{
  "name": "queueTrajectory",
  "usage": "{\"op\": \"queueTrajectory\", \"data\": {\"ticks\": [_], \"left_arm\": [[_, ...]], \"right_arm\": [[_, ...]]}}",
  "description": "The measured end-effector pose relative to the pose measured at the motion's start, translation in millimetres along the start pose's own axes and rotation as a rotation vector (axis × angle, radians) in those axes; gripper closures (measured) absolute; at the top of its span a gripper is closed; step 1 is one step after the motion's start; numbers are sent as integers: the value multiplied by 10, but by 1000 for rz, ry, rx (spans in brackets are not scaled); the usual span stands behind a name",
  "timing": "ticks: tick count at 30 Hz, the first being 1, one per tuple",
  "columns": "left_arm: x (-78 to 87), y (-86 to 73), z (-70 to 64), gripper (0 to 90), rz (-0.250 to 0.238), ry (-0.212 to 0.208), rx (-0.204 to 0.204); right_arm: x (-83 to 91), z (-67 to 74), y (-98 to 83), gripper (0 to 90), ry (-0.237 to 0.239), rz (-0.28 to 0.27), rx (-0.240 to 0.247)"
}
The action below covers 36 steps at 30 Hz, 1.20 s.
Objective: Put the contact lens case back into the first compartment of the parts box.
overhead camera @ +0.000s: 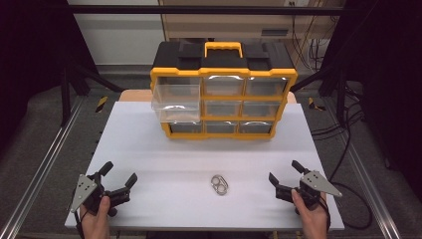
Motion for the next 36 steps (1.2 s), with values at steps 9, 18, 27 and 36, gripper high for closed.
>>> {"op": "queueTrajectory", "data": {"ticks": [9, 18, 27, 36], "left_arm": [[-11, -23, -18, 10, 23, -6, -10], [-39, -49, -41, 10, 49, -12, -14], [-52, -80, -35, 11, 69, -8, -14], [-74, -90, -59, 11, 79, -13, -22]], "right_arm": [[-7, 15, -6, 50, 11, 13, -4], [-118, 299, -69, 61, 76, 130, 23], [-273, 761, -111, 103, 165, 305, 64], [-459, 1190, -162, 135, 222, 472, 140]]}}
Point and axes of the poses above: each handheld gripper's, and its own axes: x roughly backward along the jaws, y roughly out of its top, z roughly to its left, the point moved 7 cm from there along -x, roughly forward along the jaws, and after that the axes turned 5 degrees about -z, right-handed, at the moved point
